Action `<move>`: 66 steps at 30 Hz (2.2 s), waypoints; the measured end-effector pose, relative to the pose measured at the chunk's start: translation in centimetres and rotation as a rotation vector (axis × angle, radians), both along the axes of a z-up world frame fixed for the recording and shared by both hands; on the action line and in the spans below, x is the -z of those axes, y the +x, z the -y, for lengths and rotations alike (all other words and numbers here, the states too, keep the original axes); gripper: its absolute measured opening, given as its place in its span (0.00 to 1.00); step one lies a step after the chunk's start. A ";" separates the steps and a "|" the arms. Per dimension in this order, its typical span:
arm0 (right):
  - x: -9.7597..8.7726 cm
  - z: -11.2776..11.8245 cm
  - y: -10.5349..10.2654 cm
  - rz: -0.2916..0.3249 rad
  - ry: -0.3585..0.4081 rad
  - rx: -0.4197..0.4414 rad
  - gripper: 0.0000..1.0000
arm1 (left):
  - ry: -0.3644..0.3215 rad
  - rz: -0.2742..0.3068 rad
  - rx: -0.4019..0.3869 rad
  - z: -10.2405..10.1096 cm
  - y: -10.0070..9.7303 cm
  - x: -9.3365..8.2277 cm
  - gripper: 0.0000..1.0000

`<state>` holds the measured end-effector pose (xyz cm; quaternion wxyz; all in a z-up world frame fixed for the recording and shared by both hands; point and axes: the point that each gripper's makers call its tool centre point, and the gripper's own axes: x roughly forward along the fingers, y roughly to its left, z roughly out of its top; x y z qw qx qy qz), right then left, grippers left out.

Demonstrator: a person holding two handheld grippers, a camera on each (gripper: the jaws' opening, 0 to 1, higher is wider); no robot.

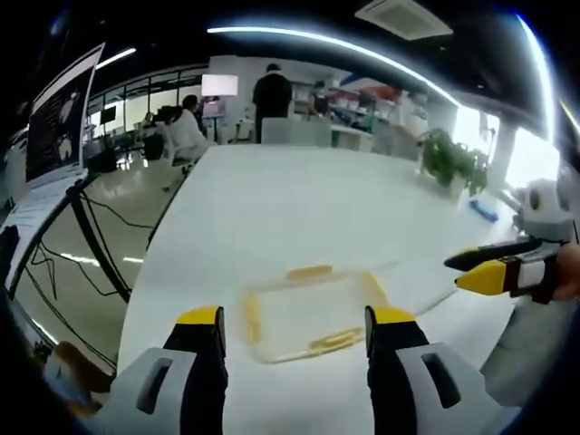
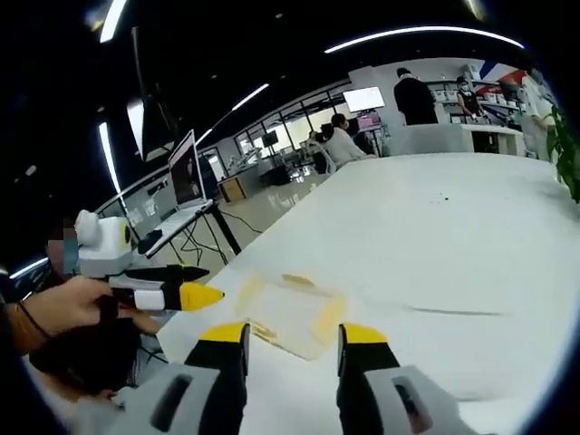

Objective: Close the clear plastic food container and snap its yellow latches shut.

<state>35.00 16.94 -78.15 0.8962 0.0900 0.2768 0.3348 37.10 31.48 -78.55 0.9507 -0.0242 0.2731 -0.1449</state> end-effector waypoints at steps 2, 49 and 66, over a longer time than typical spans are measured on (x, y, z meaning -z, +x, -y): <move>0.4 -0.2 0.5 -0.005 -0.003 0.009 0.35 | 0.004 -0.004 -0.004 -0.2 0.2 0.2 0.60; 6.9 -1.8 5.0 0.007 -0.237 0.023 0.21 | 0.078 -0.098 -0.034 -2.7 4.2 6.6 0.39; 7.3 -2.1 5.1 0.002 -0.260 0.010 0.05 | 0.102 -0.118 -0.048 -2.8 4.1 7.4 0.15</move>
